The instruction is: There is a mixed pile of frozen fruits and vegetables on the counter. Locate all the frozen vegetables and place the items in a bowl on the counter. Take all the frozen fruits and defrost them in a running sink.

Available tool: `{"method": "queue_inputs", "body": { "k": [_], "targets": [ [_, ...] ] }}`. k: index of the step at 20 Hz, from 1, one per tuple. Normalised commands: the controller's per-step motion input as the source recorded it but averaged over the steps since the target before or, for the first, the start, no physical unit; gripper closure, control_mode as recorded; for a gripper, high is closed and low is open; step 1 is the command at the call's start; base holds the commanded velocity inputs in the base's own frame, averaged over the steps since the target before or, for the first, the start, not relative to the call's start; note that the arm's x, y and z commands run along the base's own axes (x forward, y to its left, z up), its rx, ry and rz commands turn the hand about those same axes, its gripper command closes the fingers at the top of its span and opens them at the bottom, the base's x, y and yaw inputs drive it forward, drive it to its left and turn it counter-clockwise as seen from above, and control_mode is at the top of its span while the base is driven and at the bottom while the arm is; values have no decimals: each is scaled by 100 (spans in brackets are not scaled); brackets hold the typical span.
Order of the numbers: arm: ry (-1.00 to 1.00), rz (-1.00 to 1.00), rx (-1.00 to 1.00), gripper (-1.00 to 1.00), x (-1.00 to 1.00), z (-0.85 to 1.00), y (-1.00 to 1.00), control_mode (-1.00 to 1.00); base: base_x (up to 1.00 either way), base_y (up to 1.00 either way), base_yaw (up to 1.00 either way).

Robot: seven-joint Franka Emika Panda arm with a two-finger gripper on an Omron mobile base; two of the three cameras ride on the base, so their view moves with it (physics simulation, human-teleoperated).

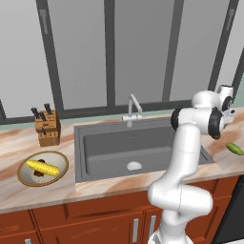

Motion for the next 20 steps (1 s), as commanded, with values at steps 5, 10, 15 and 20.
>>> {"method": "queue_inputs", "body": {
  "k": [5,10,15,20],
  "targets": [
    [2,-14,0,-100,-11,-25,15,-100,0,0,0],
    [4,-9,0,-100,0,-42,0,-100,0,0,0],
    [1,-4,0,100,-1,-33,5,-100,0,0,0],
    [-1,-4,-1,100,0,-3,13,-100,0,0,0]
  ]
}}
